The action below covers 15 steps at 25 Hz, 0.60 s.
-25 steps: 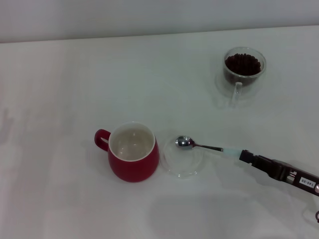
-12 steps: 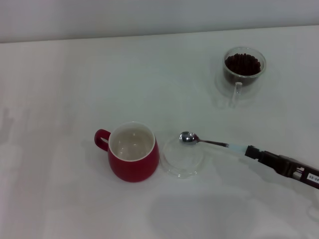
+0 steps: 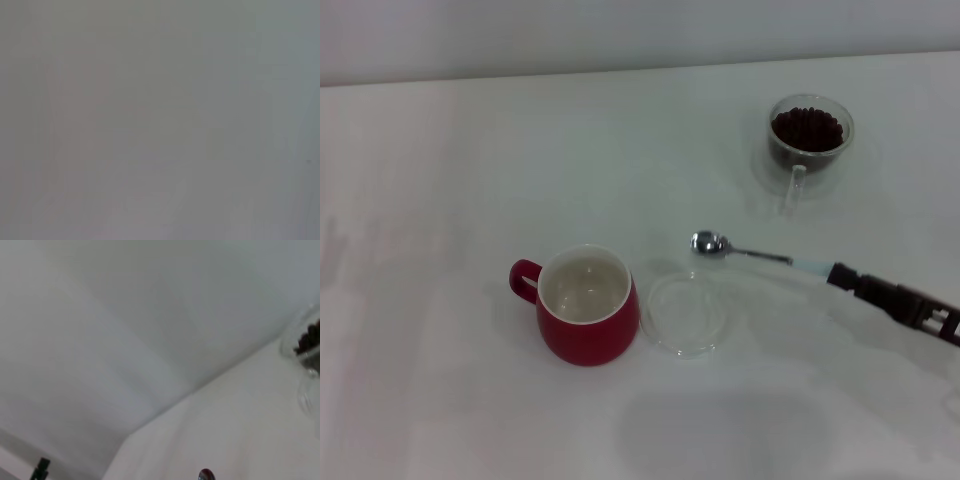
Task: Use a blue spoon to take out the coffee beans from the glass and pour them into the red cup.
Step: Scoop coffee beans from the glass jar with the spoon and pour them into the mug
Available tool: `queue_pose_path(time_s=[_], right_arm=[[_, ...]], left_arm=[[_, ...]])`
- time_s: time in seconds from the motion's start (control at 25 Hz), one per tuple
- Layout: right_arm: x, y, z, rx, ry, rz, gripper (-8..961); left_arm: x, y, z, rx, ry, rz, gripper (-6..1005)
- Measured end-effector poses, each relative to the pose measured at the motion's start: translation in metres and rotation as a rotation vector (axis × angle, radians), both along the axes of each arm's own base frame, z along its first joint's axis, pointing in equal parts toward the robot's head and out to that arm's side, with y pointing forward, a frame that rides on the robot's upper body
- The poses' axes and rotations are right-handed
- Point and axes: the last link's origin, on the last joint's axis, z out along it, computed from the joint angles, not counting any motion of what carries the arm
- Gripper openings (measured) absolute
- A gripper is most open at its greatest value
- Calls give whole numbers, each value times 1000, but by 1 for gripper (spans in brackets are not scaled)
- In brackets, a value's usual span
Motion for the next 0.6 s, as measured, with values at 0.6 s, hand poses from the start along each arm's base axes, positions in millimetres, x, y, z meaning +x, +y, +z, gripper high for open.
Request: queue_pose_path(time_s=[0.6], right_arm=[[-14, 45, 46, 147, -11, 122, 147]], left_arm=[[-1, 0, 2, 14, -6, 9, 892]])
